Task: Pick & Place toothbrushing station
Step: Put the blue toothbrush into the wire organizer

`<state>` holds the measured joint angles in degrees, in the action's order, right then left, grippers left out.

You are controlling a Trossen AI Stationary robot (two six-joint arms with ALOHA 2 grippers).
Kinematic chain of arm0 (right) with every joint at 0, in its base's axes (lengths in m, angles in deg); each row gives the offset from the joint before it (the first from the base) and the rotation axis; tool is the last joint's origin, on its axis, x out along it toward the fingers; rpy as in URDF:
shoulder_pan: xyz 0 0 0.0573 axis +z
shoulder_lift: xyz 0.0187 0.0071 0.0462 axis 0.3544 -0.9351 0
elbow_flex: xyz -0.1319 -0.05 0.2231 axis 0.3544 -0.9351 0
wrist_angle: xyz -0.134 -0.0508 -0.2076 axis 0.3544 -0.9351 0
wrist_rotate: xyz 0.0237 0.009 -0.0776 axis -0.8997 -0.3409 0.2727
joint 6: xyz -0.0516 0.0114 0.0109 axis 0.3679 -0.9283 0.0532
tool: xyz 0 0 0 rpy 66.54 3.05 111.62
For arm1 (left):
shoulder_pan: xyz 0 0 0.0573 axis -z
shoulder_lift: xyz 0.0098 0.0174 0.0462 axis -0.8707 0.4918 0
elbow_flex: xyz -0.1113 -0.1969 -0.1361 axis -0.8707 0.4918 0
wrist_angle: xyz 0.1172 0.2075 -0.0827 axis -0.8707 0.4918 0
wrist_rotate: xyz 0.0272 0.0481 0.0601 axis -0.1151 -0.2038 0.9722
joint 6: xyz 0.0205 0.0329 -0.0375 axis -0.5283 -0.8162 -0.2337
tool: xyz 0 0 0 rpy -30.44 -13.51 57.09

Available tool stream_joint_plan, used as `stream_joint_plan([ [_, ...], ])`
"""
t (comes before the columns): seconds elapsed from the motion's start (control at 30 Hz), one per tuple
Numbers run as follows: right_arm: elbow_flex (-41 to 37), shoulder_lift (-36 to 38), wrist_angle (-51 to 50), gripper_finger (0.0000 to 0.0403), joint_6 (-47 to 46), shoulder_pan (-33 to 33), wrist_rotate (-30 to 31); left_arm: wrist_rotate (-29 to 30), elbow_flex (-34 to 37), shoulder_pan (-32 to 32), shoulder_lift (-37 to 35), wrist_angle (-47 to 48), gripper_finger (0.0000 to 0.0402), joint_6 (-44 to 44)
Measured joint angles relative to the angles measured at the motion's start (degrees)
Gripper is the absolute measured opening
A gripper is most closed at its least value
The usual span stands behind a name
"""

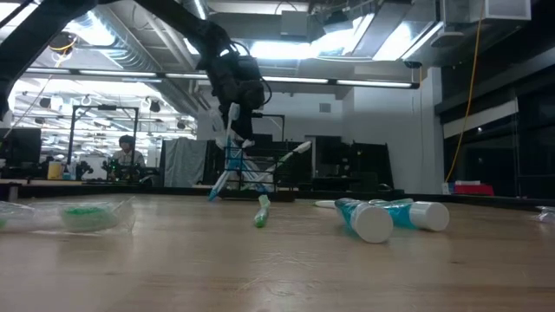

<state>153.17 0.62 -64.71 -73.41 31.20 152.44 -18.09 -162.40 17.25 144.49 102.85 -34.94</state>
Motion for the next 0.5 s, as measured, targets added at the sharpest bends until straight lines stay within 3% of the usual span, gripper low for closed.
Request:
stream_joint_plan([
  [0.4,0.01,0.02,0.02,0.0104,-0.06,-0.01,0.0,2.26,-0.52,-0.31,0.02,-1.46,0.0004,-1.48],
  [0.5,-0.01,0.0,-0.04,0.0104,-0.04,0.0,0.32,5.73,-0.91,-0.26,-0.02,-2.31,0.0004,-2.06],
])
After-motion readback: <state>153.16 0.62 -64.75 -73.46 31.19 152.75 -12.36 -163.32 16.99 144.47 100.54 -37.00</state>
